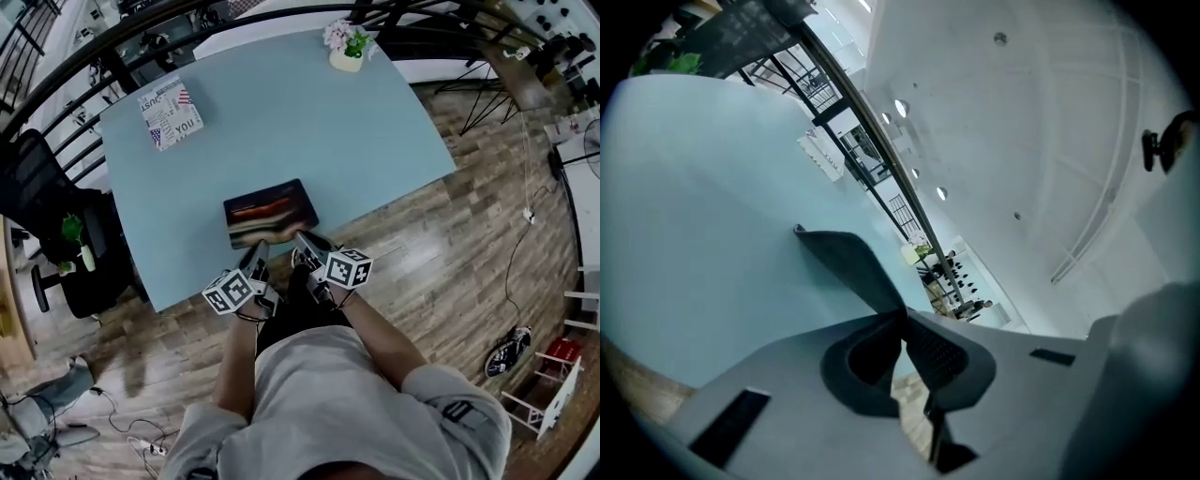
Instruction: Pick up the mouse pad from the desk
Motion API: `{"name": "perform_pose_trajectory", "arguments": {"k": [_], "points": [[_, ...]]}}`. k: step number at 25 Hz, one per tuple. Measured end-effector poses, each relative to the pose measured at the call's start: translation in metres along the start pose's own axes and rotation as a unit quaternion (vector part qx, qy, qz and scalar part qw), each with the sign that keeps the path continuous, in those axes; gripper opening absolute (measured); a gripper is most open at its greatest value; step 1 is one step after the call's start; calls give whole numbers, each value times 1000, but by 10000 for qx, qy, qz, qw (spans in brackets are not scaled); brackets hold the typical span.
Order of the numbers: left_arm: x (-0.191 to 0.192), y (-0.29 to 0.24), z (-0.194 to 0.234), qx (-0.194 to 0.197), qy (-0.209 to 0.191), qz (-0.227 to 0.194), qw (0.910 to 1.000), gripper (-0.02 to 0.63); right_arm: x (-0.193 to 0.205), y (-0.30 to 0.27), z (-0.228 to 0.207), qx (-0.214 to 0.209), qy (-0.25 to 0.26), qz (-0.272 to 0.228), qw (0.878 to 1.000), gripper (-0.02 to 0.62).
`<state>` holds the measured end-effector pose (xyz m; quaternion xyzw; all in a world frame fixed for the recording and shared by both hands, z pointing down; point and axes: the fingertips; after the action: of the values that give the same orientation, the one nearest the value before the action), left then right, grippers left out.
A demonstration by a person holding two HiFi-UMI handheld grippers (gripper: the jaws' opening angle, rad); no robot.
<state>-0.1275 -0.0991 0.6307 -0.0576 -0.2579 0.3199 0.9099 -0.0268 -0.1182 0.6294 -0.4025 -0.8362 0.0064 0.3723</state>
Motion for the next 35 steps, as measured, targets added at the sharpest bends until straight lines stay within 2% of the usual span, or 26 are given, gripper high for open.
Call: {"name": "perform_pose_trajectory", "arguments": {"k": [4, 15, 23, 27, 35], "points": [[-17, -17, -13, 65, -98, -162, 9998, 28, -30, -10, 1, -190, 88, -39, 9998, 25], [-44, -47, -17, -309, -79, -397, 9987, 31, -66, -40, -4, -565, 93, 227, 9981, 32], [-67, -60, -35, -468, -253, -651, 9965, 31, -95, -54, -1, -912, -48, 231, 9956, 31], [-79, -59, -43, -556, -463, -783, 9943, 29, -108, -60, 6, -1047, 12, 176, 9943, 21], [-113, -67, -50, -422, -642, -897, 9930, 29, -135, -77, 28, -1142, 313, -36, 9930, 20]]}}
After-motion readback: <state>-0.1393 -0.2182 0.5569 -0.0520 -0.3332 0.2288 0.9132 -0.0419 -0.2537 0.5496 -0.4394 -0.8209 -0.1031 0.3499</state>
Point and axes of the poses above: the fingertips, and each gripper's own axes: y backward along the fingers, z to its left, x out of its underside, and after that the axes turned 2 degrees about -z, right-handed
